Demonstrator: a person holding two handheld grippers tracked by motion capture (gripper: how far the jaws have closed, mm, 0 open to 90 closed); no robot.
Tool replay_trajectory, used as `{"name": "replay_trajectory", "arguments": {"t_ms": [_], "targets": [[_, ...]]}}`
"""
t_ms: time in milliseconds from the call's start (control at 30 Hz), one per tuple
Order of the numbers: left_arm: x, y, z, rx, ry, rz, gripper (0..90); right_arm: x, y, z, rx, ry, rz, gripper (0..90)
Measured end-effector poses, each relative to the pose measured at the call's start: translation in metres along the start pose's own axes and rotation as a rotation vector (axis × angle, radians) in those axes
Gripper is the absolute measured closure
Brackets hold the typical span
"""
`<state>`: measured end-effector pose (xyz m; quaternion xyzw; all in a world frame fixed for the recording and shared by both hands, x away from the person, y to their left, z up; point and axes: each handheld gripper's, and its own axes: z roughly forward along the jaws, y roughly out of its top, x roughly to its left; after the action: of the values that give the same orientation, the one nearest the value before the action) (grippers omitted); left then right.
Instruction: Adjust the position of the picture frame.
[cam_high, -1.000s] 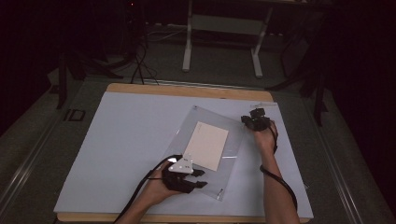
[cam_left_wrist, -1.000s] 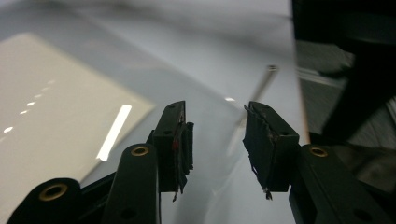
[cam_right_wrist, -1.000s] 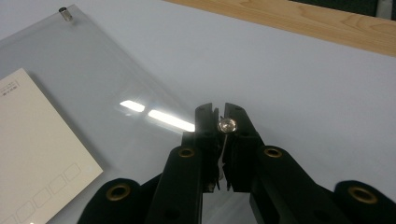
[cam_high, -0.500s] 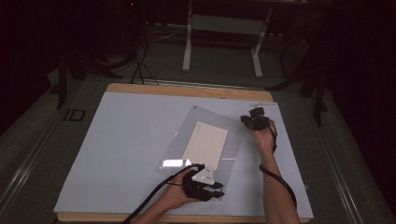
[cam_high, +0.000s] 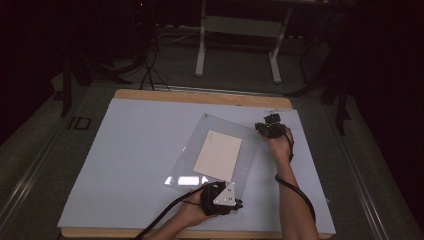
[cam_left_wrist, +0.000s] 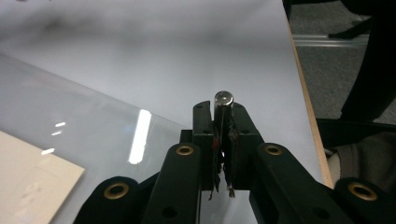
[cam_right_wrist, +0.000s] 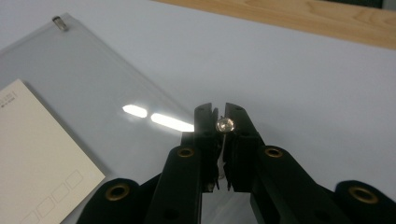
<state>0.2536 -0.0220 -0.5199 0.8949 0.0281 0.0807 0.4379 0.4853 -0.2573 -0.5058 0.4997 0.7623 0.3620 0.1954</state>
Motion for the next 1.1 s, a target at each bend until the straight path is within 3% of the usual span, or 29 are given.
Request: {"name": "replay_trajectory", "arguments": {"t_ms": [133, 300, 433, 567, 700, 767, 900, 967, 1033, 1100], "targets": [[-0.004, 0.003, -0.011, 0.033, 0.045, 0.013, 84.1, 0.011, 0.01, 0.002, -0.019, 0.025, -0.012, 83.7], [-0.011, -0.002, -0.024, 0.054, 0.095, 0.005, 84.1, 0.042, 0.031, 0.013, -0.036, 0.085, -0.059, 83.2], [-0.016, -0.005, -0.037, 0.083, 0.131, -0.018, 84.2, 0.078, 0.046, 0.03, -0.046, 0.159, -0.083, 82.1], [-0.019, -0.011, -0.047, 0.104, 0.155, -0.04, 84.2, 0.122, 0.057, 0.053, -0.043, 0.242, -0.117, 82.1], [-0.014, -0.015, -0.052, 0.096, 0.164, -0.071, 84.2, 0.162, 0.07, 0.072, -0.021, 0.285, -0.169, 81.8], [-0.01, -0.017, -0.05, 0.087, 0.163, -0.086, 84.4, 0.173, 0.074, 0.08, -0.014, 0.321, -0.153, 81.1], [-0.002, -0.023, -0.037, 0.09, 0.15, -0.12, 84.6, 0.189, 0.076, 0.094, 0.025, 0.309, -0.181, 82.1], [-0.001, -0.027, -0.031, 0.096, 0.144, -0.126, 84.3, 0.192, 0.07, 0.104, 0.063, 0.274, -0.195, 83.8], [0.0, -0.03, -0.032, 0.076, 0.132, -0.144, 83.9, 0.191, 0.065, 0.106, 0.047, 0.274, -0.181, 83.0], [0.001, -0.031, -0.033, 0.092, 0.14, -0.139, 77.5, 0.193, 0.064, 0.104, 0.044, 0.26, -0.24, 78.2]]}}
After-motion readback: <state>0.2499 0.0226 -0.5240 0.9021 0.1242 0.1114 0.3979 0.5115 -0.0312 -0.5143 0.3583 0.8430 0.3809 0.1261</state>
